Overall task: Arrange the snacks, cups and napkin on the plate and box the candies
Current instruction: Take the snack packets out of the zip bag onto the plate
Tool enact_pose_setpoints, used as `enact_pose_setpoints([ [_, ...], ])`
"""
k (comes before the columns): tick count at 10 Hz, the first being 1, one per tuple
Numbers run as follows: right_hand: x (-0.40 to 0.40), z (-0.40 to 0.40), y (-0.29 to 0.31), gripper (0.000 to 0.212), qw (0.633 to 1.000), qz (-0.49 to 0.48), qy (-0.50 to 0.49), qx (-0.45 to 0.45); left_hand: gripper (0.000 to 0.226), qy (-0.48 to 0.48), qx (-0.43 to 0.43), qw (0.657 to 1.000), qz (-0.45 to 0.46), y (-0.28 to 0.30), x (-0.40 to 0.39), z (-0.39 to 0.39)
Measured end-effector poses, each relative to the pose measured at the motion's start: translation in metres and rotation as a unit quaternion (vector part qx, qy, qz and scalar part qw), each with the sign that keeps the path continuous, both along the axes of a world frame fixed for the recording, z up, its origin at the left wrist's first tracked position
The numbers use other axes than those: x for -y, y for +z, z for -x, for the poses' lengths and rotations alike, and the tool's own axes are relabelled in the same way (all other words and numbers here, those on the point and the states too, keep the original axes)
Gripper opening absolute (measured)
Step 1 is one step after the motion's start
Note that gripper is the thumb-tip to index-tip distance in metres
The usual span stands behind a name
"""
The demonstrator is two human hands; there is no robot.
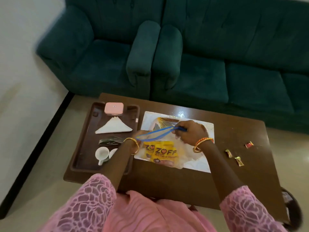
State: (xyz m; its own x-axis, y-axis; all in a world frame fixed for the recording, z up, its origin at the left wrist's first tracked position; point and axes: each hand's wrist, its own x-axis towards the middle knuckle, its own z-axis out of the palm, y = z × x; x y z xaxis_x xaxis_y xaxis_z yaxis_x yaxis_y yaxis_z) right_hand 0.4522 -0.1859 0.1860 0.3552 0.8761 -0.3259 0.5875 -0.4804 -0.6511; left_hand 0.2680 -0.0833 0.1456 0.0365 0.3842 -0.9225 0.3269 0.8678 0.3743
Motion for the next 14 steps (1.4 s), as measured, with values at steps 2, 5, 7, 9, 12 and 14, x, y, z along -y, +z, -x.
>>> enact_pose_setpoints([
  [2,0.043,-0.008,-0.048,0.023,0.989,0.026,-0.098,-0.11,0.022,0.181,0.079,0.965,-0.171,-0.03,0.033,-0.032],
  [5,0.059,0.008,-0.05,0.011,0.894,0.042,-0.241,-0.375,0.062,0.032,0.25,0.966,0.052,-0.013,0.11,-0.048],
  [7,0.059,0.025,-0.054,0.026,0.922,0.016,-0.197,-0.332,0.051,-0.091,0.115,0.984,-0.1,-0.018,0.109,-0.067],
  [9,0.067,0.039,-0.065,0.019,0.966,-0.01,-0.166,-0.2,0.019,-0.115,0.084,0.975,-0.17,-0.031,0.103,-0.038],
  [12,0.087,0.006,-0.06,0.015,0.96,0.007,-0.257,0.115,0.021,-0.274,-0.249,0.833,-0.412,-0.015,0.074,0.019],
  [14,0.1,0.027,-0.06,0.02,0.956,0.049,-0.274,0.094,0.02,-0.34,-0.218,0.834,-0.376,-0.026,0.093,0.016],
])
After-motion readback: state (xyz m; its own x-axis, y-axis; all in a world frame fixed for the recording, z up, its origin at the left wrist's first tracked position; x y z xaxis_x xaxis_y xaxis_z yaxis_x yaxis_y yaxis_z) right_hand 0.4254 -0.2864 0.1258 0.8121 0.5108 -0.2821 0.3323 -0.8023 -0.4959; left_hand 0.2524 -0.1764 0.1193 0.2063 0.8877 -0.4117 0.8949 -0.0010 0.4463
